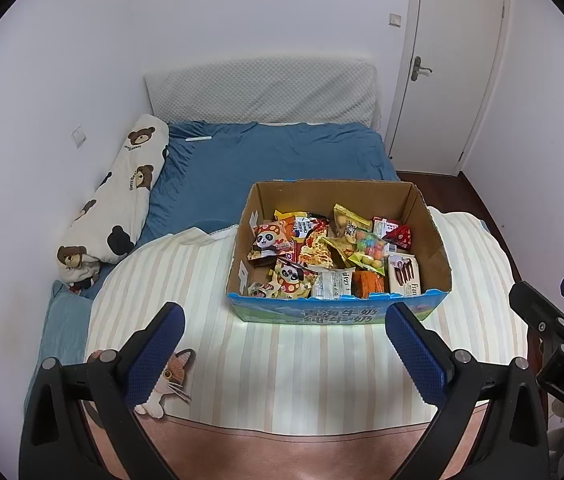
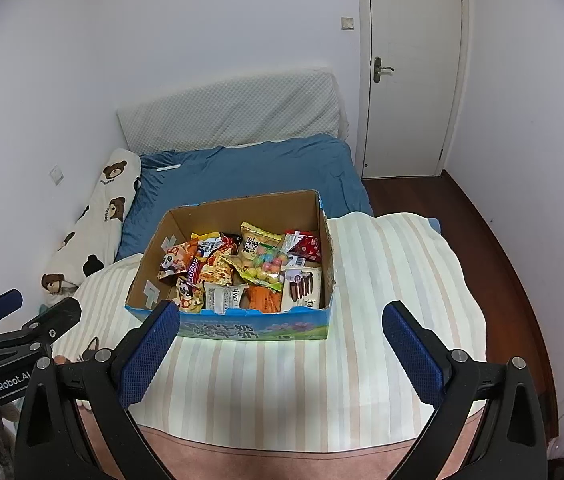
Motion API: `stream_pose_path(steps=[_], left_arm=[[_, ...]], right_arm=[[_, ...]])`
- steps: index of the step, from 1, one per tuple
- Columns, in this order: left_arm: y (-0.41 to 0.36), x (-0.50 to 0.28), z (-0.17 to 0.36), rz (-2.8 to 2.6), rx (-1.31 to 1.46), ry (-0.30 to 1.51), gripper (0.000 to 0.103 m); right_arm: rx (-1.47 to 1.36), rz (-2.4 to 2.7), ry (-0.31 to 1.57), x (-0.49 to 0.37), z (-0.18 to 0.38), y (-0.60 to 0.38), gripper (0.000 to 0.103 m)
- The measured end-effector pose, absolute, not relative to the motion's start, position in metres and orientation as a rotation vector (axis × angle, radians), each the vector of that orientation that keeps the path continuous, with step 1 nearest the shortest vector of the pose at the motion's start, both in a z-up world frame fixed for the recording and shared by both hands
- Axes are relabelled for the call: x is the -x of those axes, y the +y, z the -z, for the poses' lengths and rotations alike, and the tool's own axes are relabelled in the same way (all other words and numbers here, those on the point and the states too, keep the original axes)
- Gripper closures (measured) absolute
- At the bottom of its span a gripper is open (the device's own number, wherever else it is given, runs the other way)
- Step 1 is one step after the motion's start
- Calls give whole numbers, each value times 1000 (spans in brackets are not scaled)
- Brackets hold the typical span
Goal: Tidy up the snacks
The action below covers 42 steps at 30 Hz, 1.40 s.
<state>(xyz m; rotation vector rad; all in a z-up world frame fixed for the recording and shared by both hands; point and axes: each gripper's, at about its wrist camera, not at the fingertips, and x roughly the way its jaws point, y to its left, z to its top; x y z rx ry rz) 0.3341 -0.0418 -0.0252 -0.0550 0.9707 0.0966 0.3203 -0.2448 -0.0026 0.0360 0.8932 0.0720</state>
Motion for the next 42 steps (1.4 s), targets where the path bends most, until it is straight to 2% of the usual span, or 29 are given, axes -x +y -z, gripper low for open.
stream_pose_path(steps=[42], left_arm=[[-42, -330, 20, -101, 35, 935, 0]], right_arm=[[-29, -70, 887, -317, -1, -245, 0]])
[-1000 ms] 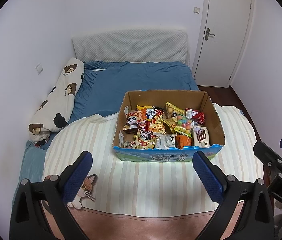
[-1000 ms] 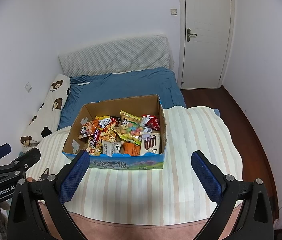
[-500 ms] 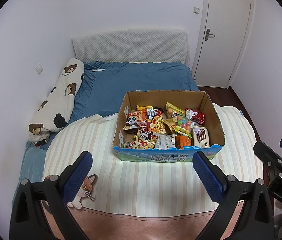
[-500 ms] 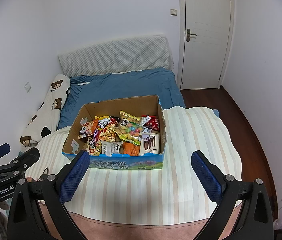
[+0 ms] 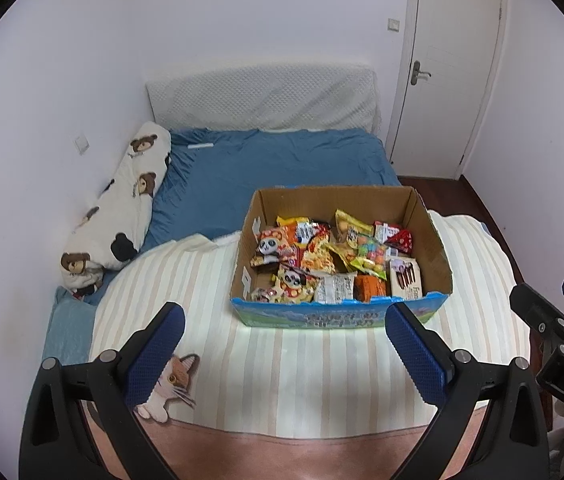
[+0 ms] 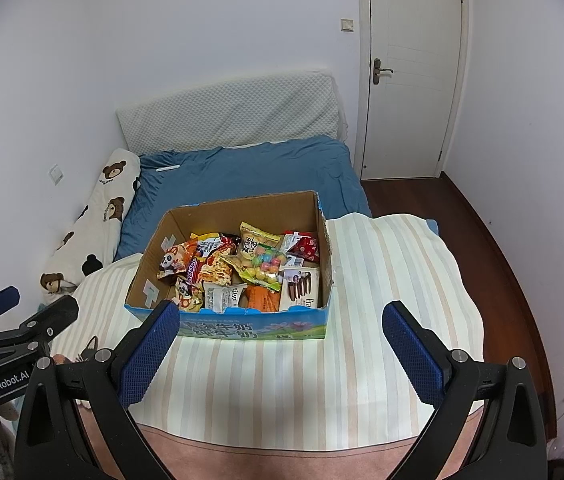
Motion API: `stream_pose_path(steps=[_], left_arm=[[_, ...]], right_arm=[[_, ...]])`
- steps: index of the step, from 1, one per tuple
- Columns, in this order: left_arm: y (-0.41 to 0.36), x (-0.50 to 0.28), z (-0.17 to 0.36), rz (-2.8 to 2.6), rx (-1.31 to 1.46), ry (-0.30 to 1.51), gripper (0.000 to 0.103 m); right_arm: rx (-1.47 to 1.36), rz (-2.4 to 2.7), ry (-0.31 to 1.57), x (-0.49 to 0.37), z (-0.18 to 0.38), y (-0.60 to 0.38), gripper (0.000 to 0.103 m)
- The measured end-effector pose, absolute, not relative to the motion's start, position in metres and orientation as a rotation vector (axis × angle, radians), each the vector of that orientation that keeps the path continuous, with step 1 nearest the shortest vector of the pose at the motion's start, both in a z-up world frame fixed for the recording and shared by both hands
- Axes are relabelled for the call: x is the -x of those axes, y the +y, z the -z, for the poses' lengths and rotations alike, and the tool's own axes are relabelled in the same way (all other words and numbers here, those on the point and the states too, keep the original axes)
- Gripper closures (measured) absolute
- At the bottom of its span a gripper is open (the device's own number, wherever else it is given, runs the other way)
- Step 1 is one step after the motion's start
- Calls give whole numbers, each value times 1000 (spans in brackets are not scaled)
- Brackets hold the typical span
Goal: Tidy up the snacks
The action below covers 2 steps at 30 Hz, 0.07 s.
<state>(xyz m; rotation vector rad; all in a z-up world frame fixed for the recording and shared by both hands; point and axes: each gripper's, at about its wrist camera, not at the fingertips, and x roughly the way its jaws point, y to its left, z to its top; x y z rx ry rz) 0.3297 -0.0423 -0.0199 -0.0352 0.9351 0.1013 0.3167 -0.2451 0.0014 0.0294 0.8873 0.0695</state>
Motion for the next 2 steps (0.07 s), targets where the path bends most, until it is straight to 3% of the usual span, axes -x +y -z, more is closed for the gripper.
stream_pose_path(steps=[2], left_arm=[[-41, -329, 18, -100, 41, 930, 0]], right_arm=[[-29, -70, 889, -316, -2, -245, 0]])
